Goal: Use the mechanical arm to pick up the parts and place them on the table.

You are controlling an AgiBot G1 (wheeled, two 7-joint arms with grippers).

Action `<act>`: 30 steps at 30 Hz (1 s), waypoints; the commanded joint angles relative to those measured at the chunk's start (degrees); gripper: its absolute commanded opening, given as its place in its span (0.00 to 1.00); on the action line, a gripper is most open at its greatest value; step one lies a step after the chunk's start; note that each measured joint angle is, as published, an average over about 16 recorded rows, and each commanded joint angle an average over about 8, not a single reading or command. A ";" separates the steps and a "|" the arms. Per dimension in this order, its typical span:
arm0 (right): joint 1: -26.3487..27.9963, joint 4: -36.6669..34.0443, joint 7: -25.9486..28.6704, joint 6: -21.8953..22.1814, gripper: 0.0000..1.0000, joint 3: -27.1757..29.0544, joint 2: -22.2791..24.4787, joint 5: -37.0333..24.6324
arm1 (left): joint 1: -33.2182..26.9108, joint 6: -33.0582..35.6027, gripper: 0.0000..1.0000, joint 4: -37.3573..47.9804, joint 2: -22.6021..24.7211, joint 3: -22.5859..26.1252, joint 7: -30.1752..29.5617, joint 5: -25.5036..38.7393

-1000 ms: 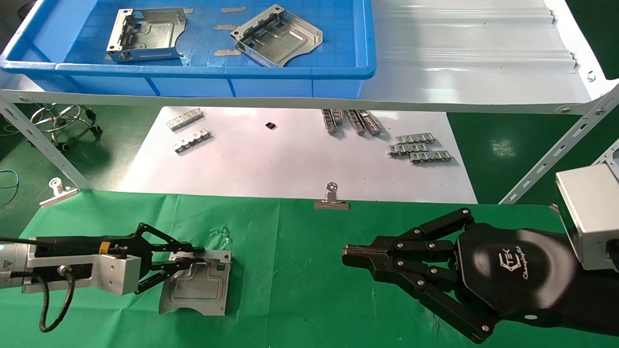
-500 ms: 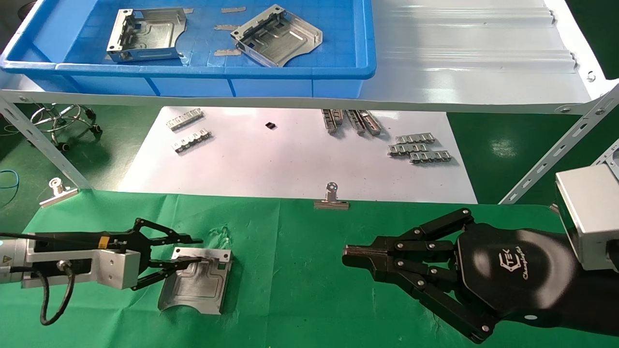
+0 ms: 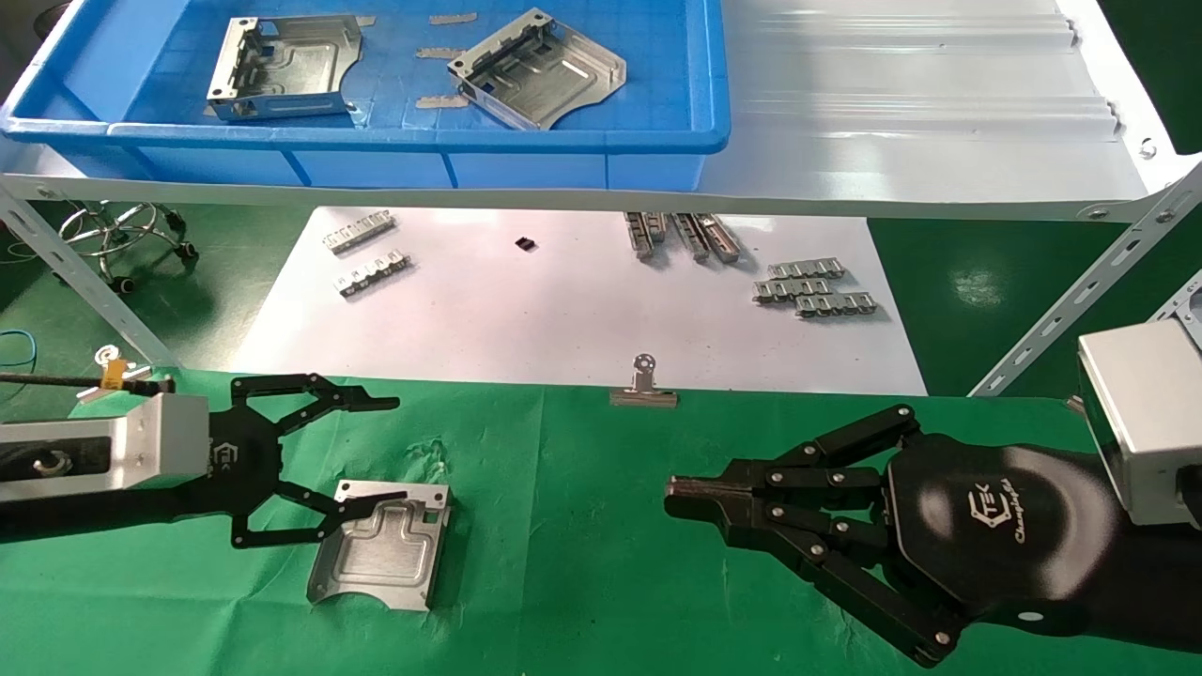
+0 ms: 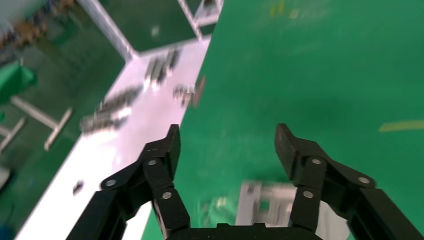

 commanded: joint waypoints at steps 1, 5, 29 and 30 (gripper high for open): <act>0.00 0.00 0.00 0.00 0.65 0.00 0.00 0.00 | 0.60 0.19 1.00 -1.70 -0.55 -0.38 -3.16 -1.10; 0.00 0.00 0.00 0.00 1.00 0.00 0.00 0.00 | 2.31 -0.19 1.00 -5.04 -1.13 -2.76 -6.70 -1.24; 0.00 0.00 -0.01 0.00 1.00 -0.01 0.00 0.01 | 13.90 -2.91 1.00 -28.96 -5.84 -17.41 -29.63 -3.80; 0.00 0.00 -0.01 0.00 1.00 -0.01 0.00 0.01 | 14.39 -3.03 1.00 -29.97 -6.04 -18.03 -30.60 -3.91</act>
